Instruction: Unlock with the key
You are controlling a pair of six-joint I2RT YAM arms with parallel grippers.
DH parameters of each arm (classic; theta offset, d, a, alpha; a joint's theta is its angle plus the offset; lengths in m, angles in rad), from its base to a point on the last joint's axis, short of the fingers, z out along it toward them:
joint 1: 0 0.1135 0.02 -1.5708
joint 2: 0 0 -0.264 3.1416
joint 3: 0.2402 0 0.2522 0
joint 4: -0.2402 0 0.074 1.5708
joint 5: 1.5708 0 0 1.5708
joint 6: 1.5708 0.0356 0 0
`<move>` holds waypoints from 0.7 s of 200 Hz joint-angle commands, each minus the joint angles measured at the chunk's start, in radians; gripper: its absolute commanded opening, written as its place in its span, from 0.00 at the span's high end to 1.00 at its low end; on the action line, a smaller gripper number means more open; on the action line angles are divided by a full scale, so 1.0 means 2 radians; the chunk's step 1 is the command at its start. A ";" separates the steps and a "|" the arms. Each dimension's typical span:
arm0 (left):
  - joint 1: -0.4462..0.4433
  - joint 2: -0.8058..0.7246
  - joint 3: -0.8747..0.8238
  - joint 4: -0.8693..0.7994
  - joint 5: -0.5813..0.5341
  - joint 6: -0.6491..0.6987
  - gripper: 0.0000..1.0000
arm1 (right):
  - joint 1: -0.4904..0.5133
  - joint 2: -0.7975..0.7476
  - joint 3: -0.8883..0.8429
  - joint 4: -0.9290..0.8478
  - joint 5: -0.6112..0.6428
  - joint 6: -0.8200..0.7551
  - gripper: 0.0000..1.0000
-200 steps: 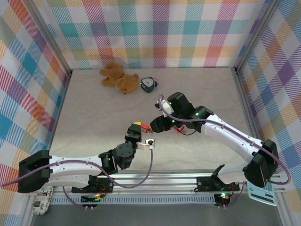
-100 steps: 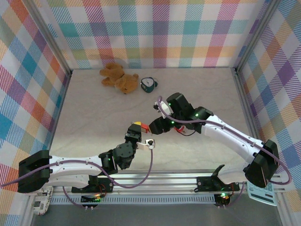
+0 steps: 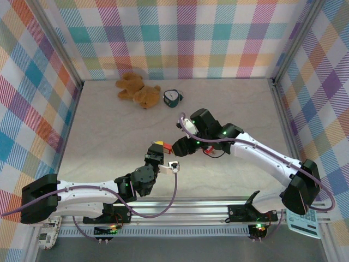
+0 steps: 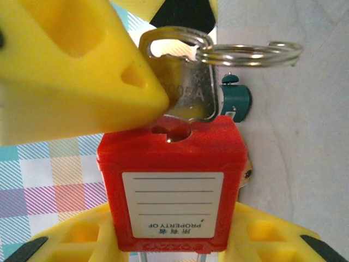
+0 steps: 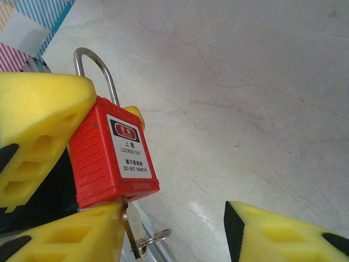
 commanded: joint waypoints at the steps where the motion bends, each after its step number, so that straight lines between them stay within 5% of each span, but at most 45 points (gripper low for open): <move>1: -0.007 -0.013 0.004 0.028 -0.010 -0.006 1.00 | -0.003 -0.002 0.013 -0.014 0.018 -0.004 0.49; 62: -0.013 -0.013 -0.002 0.041 -0.007 0.006 1.00 | -0.036 0.004 0.013 -0.001 -0.027 0.037 0.49; 140: -0.013 -0.003 -0.004 0.081 -0.008 0.025 1.00 | -0.039 0.003 0.013 -0.018 -0.011 0.037 0.50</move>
